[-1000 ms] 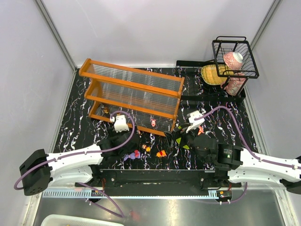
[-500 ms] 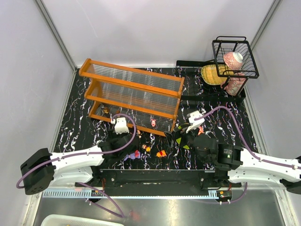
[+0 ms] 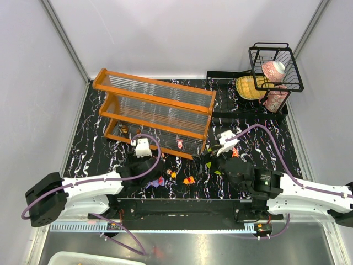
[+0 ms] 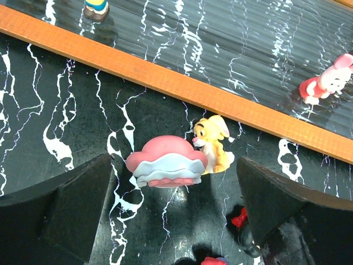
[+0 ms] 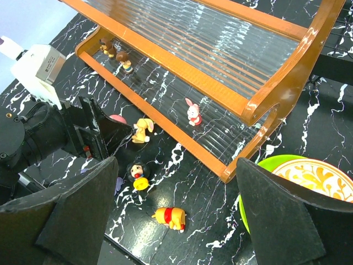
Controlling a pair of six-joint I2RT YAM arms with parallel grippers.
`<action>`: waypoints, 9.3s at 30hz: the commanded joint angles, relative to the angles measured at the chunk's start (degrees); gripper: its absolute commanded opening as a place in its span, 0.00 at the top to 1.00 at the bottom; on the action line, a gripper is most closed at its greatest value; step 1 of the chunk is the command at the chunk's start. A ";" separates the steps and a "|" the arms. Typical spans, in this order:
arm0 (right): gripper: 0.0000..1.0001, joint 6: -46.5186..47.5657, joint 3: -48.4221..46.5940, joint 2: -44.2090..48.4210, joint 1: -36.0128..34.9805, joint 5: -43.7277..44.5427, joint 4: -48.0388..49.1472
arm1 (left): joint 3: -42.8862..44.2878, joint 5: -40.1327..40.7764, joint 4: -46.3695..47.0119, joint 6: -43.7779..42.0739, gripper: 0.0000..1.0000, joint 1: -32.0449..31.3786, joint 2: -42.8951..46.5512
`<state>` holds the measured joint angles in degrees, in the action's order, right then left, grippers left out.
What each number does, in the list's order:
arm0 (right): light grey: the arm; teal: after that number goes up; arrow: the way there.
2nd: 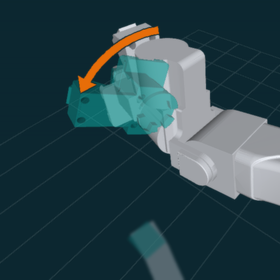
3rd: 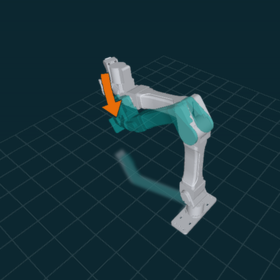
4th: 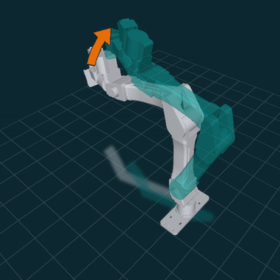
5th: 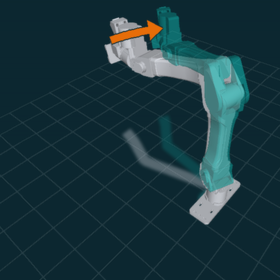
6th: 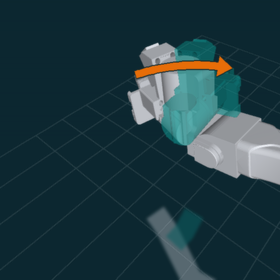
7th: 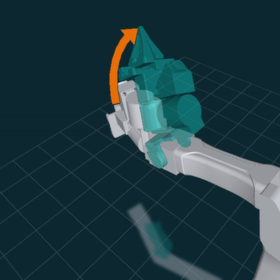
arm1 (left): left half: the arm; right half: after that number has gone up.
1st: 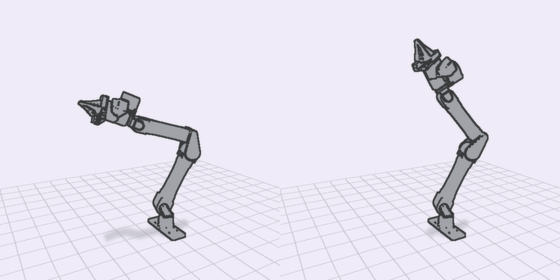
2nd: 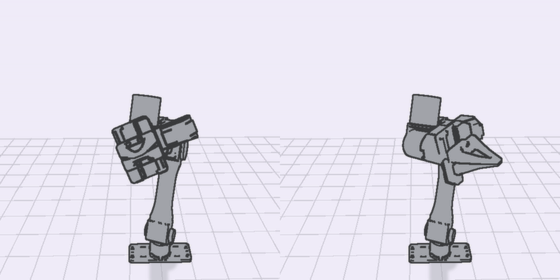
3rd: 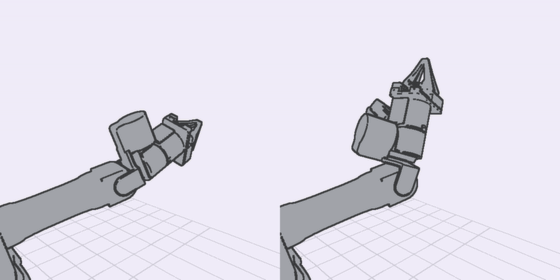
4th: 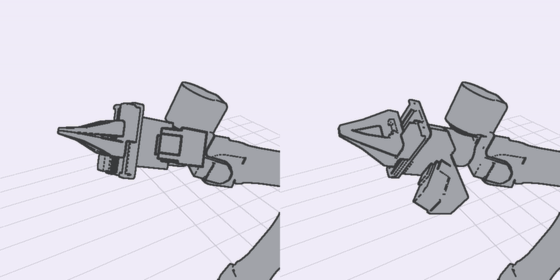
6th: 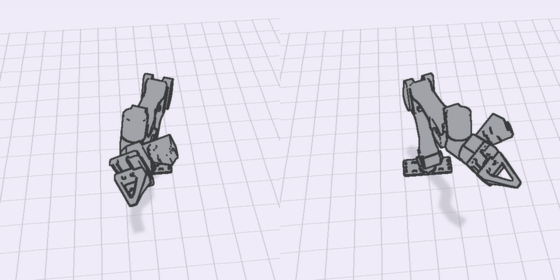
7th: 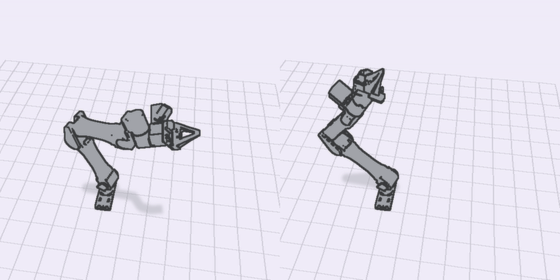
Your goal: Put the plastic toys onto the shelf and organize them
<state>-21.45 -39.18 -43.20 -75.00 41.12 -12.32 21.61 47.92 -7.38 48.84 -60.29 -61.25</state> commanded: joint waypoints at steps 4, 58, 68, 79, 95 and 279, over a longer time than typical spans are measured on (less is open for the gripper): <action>0.06 -0.96 -0.90 -0.39 0.12 1.24 1.24 | -1.65 1.65 4.12 -0.32 0.03 -0.18 -0.45; 0.06 -0.34 -0.99 -4.88 0.12 0.80 3.53 | -6.23 3.67 12.83 -2.61 0.26 -0.18 -2.38; 0.06 -0.34 -0.72 -5.14 0.03 0.62 4.23 | -6.05 3.32 12.91 -3.05 0.31 -0.18 -2.47; 0.07 0.18 -0.64 -4.96 0.03 -0.17 4.76 | -5.52 2.97 13.09 -4.10 0.38 -0.26 -2.03; 0.06 0.36 -0.55 -4.79 0.12 -0.17 4.76 | -6.66 2.70 13.79 -5.24 0.45 -0.62 0.34; 0.04 -3.86 -3.10 1.54 0.03 7.66 -9.22 | -1.21 -25.77 46.15 -33.11 0.07 22.41 -11.63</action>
<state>-24.95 -40.64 -42.06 -75.00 47.35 -22.61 20.88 22.22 39.05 16.29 -37.89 -80.58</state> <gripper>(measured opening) 0.957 0.908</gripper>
